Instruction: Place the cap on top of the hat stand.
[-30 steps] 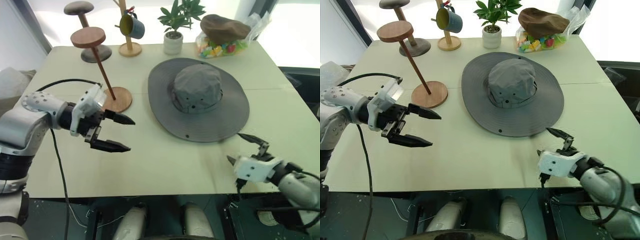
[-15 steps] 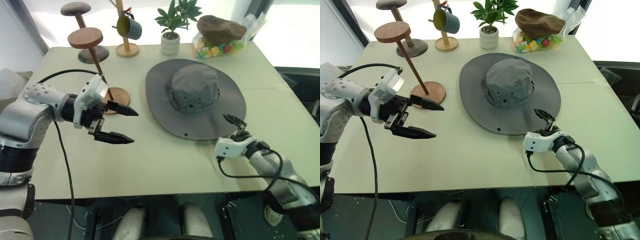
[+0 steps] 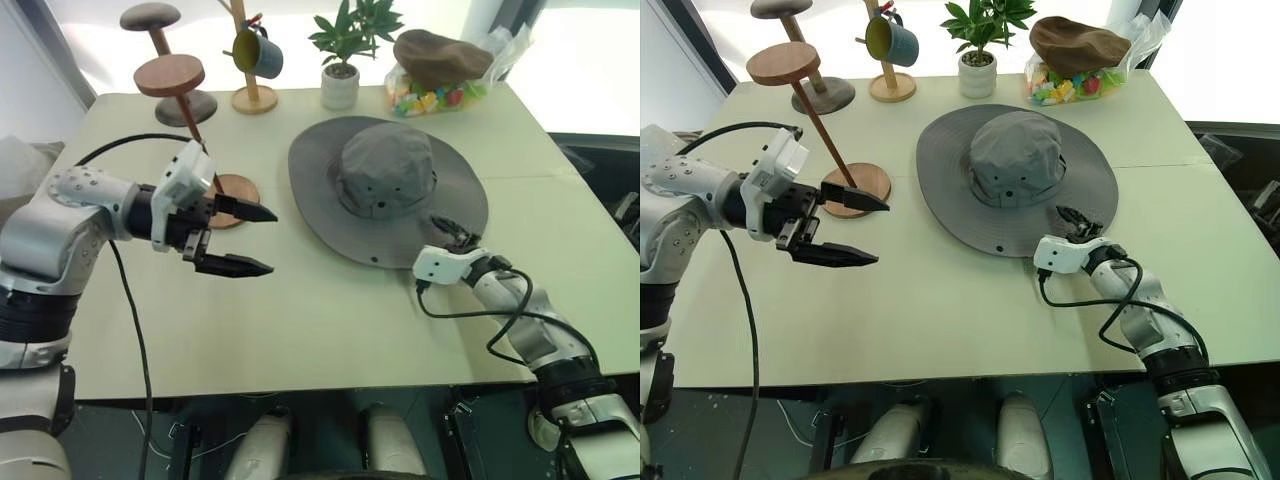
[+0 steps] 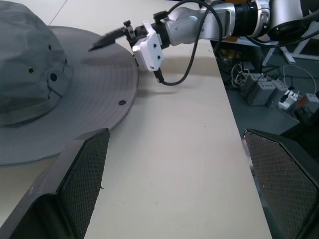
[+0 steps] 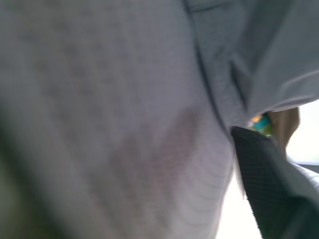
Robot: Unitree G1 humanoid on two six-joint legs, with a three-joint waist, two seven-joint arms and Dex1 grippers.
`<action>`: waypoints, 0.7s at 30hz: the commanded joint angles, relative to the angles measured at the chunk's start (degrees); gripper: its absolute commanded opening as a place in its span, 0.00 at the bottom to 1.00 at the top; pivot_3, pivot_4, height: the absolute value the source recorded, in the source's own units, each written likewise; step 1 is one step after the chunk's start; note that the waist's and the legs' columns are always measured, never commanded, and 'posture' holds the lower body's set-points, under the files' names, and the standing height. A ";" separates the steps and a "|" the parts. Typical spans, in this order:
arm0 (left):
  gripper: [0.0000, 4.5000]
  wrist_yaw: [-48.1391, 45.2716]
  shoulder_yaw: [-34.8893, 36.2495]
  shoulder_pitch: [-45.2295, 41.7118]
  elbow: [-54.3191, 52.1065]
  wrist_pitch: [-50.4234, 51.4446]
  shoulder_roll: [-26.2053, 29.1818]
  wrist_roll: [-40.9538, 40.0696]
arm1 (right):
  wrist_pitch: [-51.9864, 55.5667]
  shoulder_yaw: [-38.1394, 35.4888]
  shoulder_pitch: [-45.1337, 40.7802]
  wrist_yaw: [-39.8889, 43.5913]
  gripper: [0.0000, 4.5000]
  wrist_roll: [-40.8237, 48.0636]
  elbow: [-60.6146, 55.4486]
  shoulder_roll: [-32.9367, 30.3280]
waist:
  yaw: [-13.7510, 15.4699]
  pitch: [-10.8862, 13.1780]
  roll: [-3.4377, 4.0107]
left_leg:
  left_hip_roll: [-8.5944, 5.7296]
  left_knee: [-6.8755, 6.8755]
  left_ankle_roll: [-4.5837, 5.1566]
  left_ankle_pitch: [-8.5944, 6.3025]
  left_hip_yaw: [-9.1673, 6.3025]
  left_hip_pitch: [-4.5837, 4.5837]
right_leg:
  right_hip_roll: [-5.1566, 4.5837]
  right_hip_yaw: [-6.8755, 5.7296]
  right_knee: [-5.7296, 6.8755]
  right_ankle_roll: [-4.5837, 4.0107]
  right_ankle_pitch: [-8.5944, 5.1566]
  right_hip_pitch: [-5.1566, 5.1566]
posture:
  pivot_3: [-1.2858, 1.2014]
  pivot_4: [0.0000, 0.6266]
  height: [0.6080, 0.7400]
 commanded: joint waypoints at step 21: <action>1.00 23.21 36.52 11.75 0.02 14.90 1.36 -17.94 | 48.85 -24.20 -33.41 15.16 0.01 48.87 -18.85 4.28 | -0.44 0.17 0.28 | 0.11 -0.08 -0.01 0.01 -0.01 -0.30 | -0.01 -0.01 0.03 -0.03 0.02 -0.41 | 0.52 0.24 1.00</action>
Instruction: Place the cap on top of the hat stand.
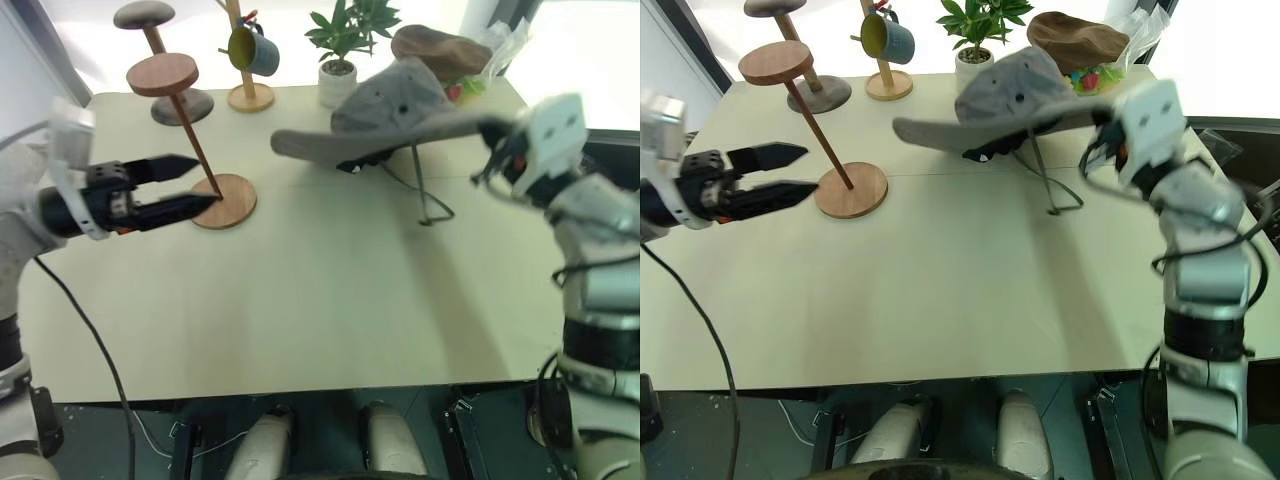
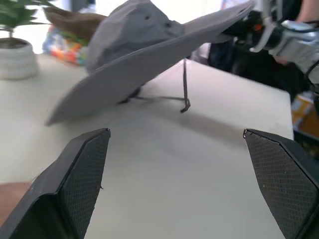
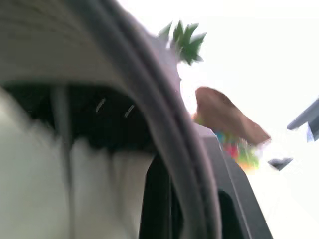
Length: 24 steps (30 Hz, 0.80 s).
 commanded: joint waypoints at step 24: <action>1.00 10.39 19.06 12.01 -2.99 -0.99 1.61 -9.00 | -25.41 -2.17 -63.69 -14.90 0.01 0.82 81.98 14.18 | -4.85 0.06 0.11 | 0.16 -0.11 -0.12 0.07 0.59 -0.77 | -0.04 0.23 0.61 -0.10 0.05 -1.28 | 0.52 0.24 1.00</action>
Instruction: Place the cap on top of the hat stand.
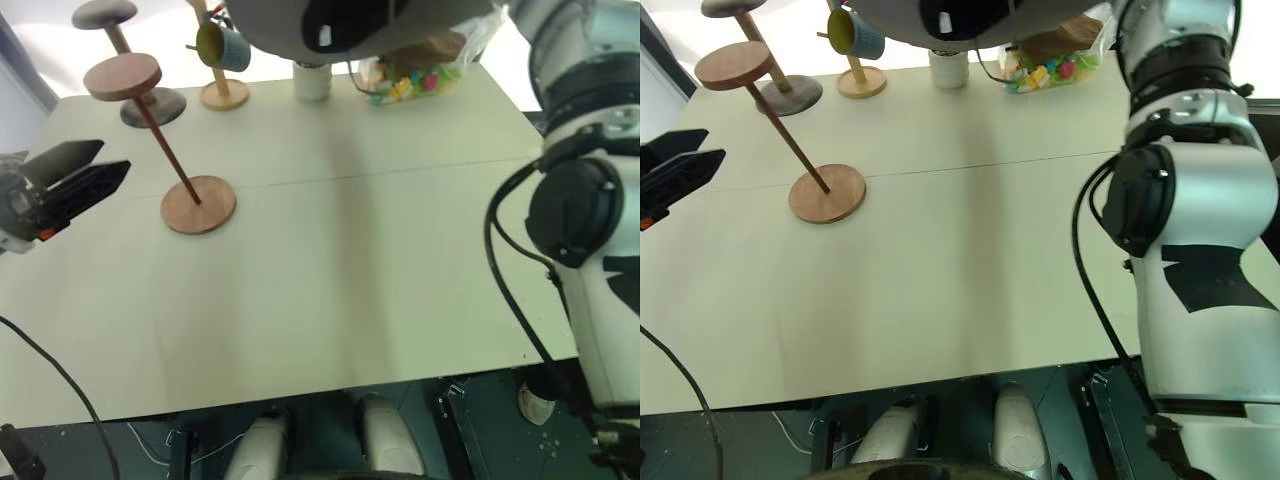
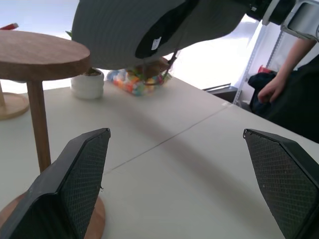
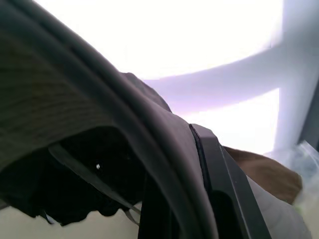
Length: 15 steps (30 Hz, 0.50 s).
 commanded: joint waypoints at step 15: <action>1.00 1.06 21.94 14.93 -1.99 0.01 2.02 -4.81 | -8.42 -6.00 -12.51 -3.24 0.01 3.47 3.92 14.07 | -1.12 0.01 0.03 | 0.01 -0.05 0.00 0.00 0.12 0.00 | 0.00 0.03 0.12 -0.01 0.00 -0.13 | 0.52 0.24 1.00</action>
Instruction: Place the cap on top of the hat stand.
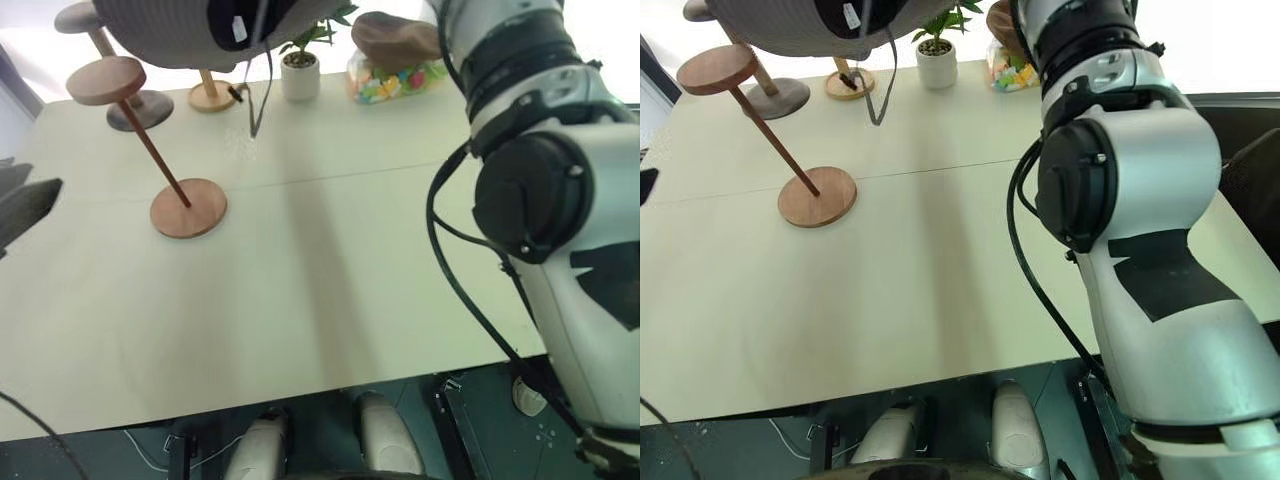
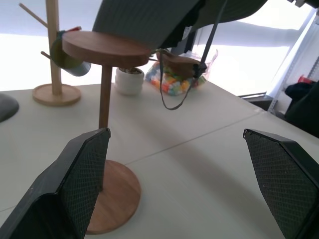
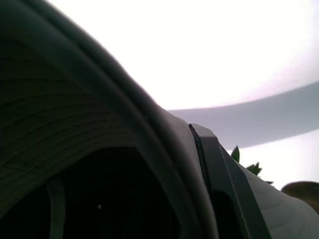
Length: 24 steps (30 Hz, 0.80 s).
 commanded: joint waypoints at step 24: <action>1.00 10.47 24.23 10.55 3.06 -0.77 3.18 -13.14 | -18.76 10.17 6.75 3.02 0.01 -9.01 -4.97 18.35 | -0.06 -0.11 -0.18 | -0.01 0.07 0.00 -0.01 0.11 0.02 | 0.05 0.17 0.26 -0.01 0.00 -0.16 | 0.52 0.24 1.00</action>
